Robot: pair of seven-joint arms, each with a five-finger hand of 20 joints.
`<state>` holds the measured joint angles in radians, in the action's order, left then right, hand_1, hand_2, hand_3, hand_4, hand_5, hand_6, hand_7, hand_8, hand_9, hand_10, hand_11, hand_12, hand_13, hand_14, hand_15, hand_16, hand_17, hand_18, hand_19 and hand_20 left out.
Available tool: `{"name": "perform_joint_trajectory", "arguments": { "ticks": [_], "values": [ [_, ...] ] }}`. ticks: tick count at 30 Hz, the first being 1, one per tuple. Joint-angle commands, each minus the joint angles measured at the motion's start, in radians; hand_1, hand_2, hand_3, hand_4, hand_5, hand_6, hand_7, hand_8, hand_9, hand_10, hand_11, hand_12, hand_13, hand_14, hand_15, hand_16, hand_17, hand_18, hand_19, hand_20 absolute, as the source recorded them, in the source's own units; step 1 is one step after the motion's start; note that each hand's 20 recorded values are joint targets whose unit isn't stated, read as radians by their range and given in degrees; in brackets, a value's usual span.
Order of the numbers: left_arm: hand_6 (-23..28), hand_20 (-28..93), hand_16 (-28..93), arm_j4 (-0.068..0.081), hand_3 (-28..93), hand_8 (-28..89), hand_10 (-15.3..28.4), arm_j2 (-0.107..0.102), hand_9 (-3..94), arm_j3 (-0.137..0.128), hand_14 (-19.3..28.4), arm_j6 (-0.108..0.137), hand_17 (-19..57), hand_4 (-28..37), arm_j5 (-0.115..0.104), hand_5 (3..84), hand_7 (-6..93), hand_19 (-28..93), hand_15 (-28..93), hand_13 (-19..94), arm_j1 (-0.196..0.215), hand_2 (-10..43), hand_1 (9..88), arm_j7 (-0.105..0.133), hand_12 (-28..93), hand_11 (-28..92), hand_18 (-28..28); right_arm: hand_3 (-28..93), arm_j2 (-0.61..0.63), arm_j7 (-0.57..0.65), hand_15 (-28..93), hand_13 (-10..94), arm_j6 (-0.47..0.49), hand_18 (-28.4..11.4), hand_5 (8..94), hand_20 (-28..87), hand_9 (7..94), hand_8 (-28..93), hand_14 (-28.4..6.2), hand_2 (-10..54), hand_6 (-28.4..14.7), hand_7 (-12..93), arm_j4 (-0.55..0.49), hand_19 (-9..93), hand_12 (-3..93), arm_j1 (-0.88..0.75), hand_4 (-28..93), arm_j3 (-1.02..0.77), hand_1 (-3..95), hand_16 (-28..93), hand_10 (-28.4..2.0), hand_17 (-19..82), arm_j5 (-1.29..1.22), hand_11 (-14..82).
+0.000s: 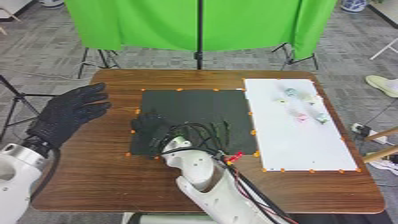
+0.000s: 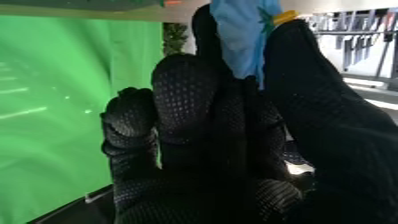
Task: Arrange flowers
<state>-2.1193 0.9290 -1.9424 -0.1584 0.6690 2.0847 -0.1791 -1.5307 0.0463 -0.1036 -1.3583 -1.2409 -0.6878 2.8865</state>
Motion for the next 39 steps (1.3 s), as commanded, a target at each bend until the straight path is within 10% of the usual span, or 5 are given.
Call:
{"name": "perform_joint_trajectory", "arguments": {
  "ticks": [1,7,12,25,39],
  "values": [
    [3.5,8,-3,0.012,72,-11,12.3,-0.007,30.4,0.01,15.5,-0.016,-8.3,-25.5,-0.007,35.6,20.0,48,41,24,-0.008,0.2,25.6,-0.014,15,27,22.0,78,-0.015,0.037,68,72,-0.069,-16.9,71.9,47,86.6,-18,-3.1,-9.5,1.9,49,0.022,89,42.4,0.009,-28,0.009,50.7,35,-2.6,34,0.014,13.9],
    [3.5,8,-3,0.013,72,-11,12.4,-0.005,30.4,0.019,15.5,-0.018,-8.3,-25.5,-0.005,35.6,20.1,48,41,24,-0.016,0.2,25.6,-0.016,14,27,22.0,78,-0.017,0.047,71,71,-0.069,-17.0,68.3,47,83.4,-18,-3.6,-9.5,1.8,50,0.019,89,41.5,0.001,-28,0.004,47.9,30,-2.6,34,0.015,13.9],
    [3.5,8,-3,0.011,72,-11,12.3,-0.005,30.4,0.014,15.5,-0.014,-8.3,-25.5,-0.007,35.6,20.0,48,41,24,-0.006,0.3,25.6,-0.015,15,27,22.0,86,-0.007,0.098,77,66,-0.066,-17.1,51.6,46,55.0,-26,-4.9,-9.5,0.8,39,0.01,91,21.7,0.01,-28,0.025,36.2,27,-8.3,33,-0.015,37.3],
    [3.5,8,-3,-0.001,72,-11,12.3,0.001,30.4,-0.004,15.5,-0.002,-8.3,-25.5,-0.007,35.7,20.0,48,41,24,0.026,0.2,25.7,0.005,15,27,22.0,86,0.018,0.145,78,63,-0.015,-17.2,50.3,46,52.3,-26,-5.7,-9.5,0.0,38,-0.034,91,20.1,0.024,-28,0.042,34.9,25,-8.9,32,-0.031,39.2],
    [3.6,8,-3,-0.075,72,-11,12.4,0.124,30.5,-0.105,15.5,0.032,-8.3,-25.3,0.014,35.7,20.0,48,41,24,0.207,0.2,25.6,0.1,15,27,22.0,88,0.33,0.173,72,49,0.08,-17.5,45.7,44,46.2,-24,-8.1,-9.2,-1.6,33,-0.262,84,19.5,0.046,-28,-0.214,27.8,20,-9.8,26,-0.261,38.6]
  ]
}}
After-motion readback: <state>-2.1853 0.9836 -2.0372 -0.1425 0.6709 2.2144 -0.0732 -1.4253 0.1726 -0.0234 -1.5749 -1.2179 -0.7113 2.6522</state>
